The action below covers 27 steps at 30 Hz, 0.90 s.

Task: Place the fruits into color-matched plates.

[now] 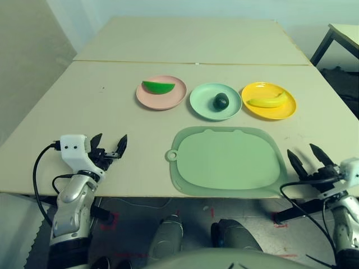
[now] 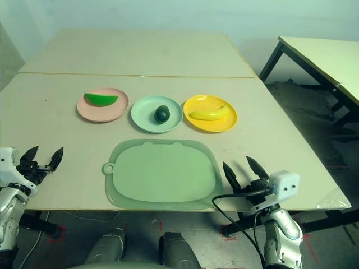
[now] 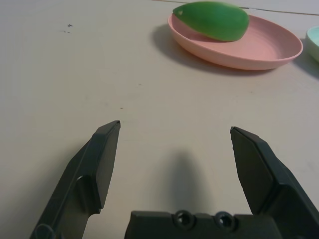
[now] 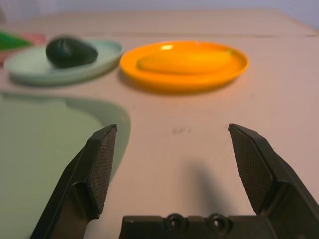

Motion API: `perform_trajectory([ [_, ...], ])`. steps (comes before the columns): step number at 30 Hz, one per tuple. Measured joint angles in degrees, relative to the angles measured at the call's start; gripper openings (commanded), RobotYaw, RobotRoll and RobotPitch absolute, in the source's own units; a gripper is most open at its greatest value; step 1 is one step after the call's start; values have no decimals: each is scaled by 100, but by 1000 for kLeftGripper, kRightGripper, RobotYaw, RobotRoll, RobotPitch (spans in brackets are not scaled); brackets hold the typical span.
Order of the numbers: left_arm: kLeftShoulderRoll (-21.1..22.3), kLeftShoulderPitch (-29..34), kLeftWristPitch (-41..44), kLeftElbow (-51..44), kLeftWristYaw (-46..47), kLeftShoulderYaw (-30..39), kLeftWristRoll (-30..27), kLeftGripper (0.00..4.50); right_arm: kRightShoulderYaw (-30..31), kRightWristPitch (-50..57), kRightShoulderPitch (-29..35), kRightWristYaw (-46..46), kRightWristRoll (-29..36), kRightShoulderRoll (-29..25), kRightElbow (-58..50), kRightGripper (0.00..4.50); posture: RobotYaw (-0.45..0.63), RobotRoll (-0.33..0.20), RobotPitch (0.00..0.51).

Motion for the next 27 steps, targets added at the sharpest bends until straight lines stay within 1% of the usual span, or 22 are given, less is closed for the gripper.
perform_trajectory([
  [4, 119, -33, 92, -1, -2, -15, 16, 4482, -149, 383, 62, -271, 329, 18, -601, 4500, 69, 0, 123],
  [8, 145, -149, 174, -1, 5, -38, 11, 4482, -305, 437, 119, -339, 307, -145, -544, 4500, 49, 0, 121],
  [13, 128, -398, 235, 2, 58, -97, 22, 4482, -451, 188, -253, -200, 184, -419, 309, 4500, 59, 0, 120],
  [17, 149, -414, 218, 12, 39, -238, 173, 4482, -446, -130, -520, 28, -7, -515, 933, 4500, 77, 0, 126],
  [18, 152, -415, 216, 12, 38, -275, 194, 4482, -446, -173, -588, 48, -20, -544, 1085, 4500, 108, 0, 137],
  [19, 157, -415, 211, 12, 36, -309, 230, 4482, -448, -200, -662, 57, -24, -565, 1216, 4500, 108, 0, 137],
  [22, 171, -416, 203, 11, 37, -360, 328, 4482, -442, -246, -703, 91, -37, -574, 1377, 4500, 108, 0, 149],
  [27, 183, -454, 202, 10, 31, -359, 344, 4482, -365, -330, -688, 189, -145, -453, 1438, 4500, 109, 0, 144],
])
